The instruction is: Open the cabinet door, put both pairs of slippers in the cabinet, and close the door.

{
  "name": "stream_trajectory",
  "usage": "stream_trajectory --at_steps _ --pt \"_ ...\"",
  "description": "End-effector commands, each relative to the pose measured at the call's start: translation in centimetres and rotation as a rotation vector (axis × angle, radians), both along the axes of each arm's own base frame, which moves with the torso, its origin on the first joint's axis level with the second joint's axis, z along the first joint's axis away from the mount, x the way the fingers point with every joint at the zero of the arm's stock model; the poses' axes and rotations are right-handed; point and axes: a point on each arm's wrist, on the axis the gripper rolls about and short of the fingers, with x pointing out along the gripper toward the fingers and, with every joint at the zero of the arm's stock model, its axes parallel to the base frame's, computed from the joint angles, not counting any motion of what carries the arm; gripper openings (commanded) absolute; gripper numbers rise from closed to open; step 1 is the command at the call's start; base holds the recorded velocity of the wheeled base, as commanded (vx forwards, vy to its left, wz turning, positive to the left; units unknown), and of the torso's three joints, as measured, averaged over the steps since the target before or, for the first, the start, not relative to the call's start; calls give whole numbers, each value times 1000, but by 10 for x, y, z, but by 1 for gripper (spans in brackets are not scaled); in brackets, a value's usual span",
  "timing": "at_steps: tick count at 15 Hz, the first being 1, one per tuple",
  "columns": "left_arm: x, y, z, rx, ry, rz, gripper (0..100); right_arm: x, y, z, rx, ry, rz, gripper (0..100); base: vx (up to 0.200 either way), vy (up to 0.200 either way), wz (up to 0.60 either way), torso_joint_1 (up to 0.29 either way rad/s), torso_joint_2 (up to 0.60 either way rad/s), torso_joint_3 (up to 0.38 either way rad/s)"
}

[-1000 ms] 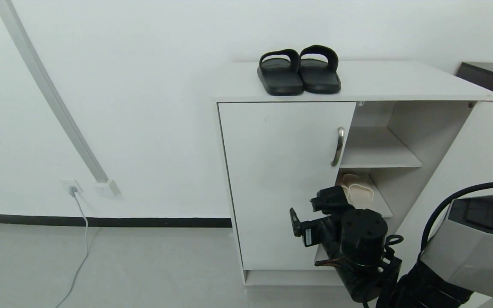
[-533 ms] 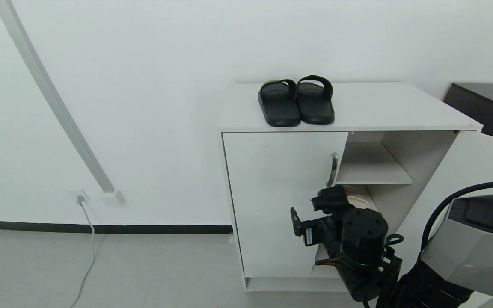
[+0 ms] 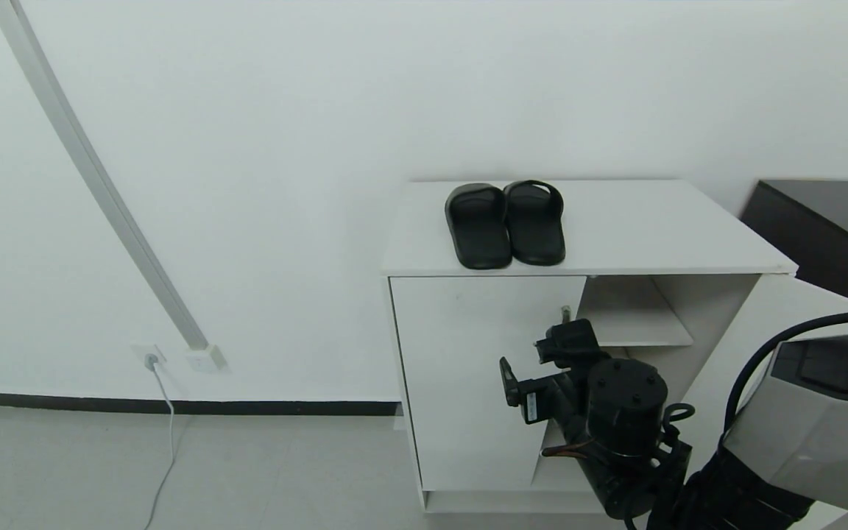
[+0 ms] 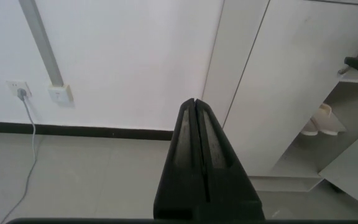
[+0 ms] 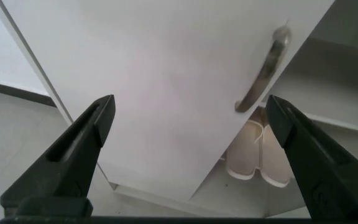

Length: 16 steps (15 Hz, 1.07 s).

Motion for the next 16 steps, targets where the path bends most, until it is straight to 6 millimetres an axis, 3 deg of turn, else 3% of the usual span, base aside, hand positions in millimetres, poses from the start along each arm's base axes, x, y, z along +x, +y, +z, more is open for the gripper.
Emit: stream_trajectory --at_steps 1,9,16 --pt "0 0 0 0 1 1 0 0 0 -1 -1 1 0 100 0 0 0 232 -540 -315" --pt "0 0 0 -1 1 1 0 0 0 0 0 0 0 100 0 0 0 249 -562 -319" --pt "0 0 0 5 3 1 0 8 2 7 -19 -36 33 100 0 0 0 144 -313 -168"
